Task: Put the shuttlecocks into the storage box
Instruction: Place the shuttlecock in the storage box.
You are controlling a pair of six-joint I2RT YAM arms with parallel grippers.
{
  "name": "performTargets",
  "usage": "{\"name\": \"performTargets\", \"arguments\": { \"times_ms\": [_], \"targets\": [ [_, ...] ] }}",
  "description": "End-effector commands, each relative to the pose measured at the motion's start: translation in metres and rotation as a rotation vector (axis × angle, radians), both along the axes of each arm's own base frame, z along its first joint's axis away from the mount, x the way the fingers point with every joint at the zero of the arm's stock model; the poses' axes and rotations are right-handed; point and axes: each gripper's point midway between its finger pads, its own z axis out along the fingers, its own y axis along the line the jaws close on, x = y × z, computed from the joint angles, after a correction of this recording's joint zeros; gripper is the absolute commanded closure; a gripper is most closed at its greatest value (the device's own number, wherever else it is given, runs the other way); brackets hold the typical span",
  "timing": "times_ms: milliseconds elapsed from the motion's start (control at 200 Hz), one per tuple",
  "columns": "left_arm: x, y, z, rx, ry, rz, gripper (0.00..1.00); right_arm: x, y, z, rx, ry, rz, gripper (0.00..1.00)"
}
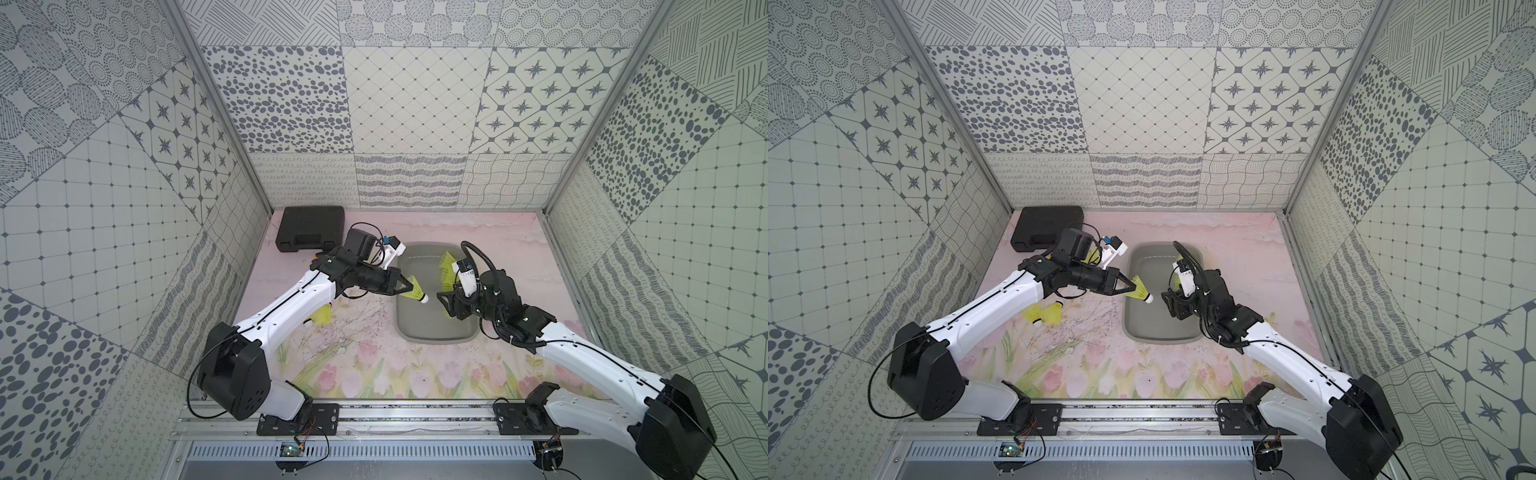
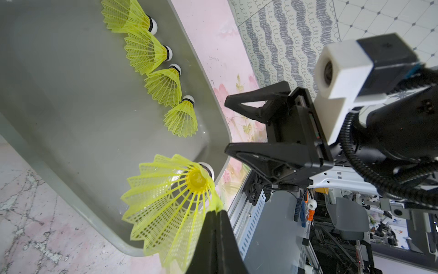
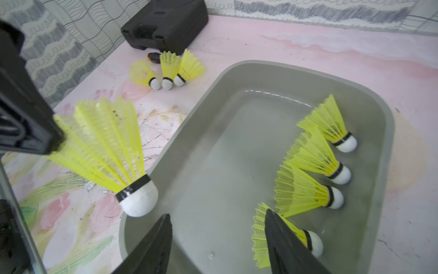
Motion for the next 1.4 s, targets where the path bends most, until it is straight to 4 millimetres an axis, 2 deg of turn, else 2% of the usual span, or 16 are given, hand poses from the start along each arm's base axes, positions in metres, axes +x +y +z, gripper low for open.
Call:
{"name": "performTargets", "arguments": {
  "times_ms": [0, 190, 465, 660, 996, 1116, 1146, 1396],
  "targets": [
    [0.028, -0.018, 0.025, -0.191, 0.009, 0.205, 1.0, 0.006, -0.031, -0.006, 0.022, 0.038, -0.152, 0.34],
    [0.027, -0.031, 0.002, -0.225, 0.104, 0.312, 1.0, 0.004, -0.069, -0.029, 0.033, 0.149, -0.309, 0.35],
    [0.004, -0.062, -0.034, -0.195, 0.2, 0.344, 1.0, -0.002, -0.094, -0.059, 0.01, 0.238, -0.419, 0.35],
    [-0.014, -0.09, -0.043, -0.216, 0.241, 0.325, 1.0, -0.001, -0.092, -0.071, 0.023, 0.285, -0.418, 0.36],
    [-0.028, -0.125, -0.057, -0.276, 0.323, 0.319, 1.0, 0.003, -0.087, -0.078, 0.035, 0.305, -0.407, 0.39],
    [-0.03, -0.133, -0.062, -0.291, 0.346, 0.328, 1.0, 0.004, -0.086, -0.079, 0.038, 0.307, -0.403, 0.4],
    [-0.03, -0.134, -0.063, -0.294, 0.351, 0.332, 1.0, -0.001, -0.088, -0.089, 0.024, 0.327, -0.402, 0.41],
    [-0.032, -0.137, -0.074, -0.277, 0.359, 0.379, 1.0, -0.002, -0.088, -0.089, 0.025, 0.326, -0.4, 0.41]
  ]
}}
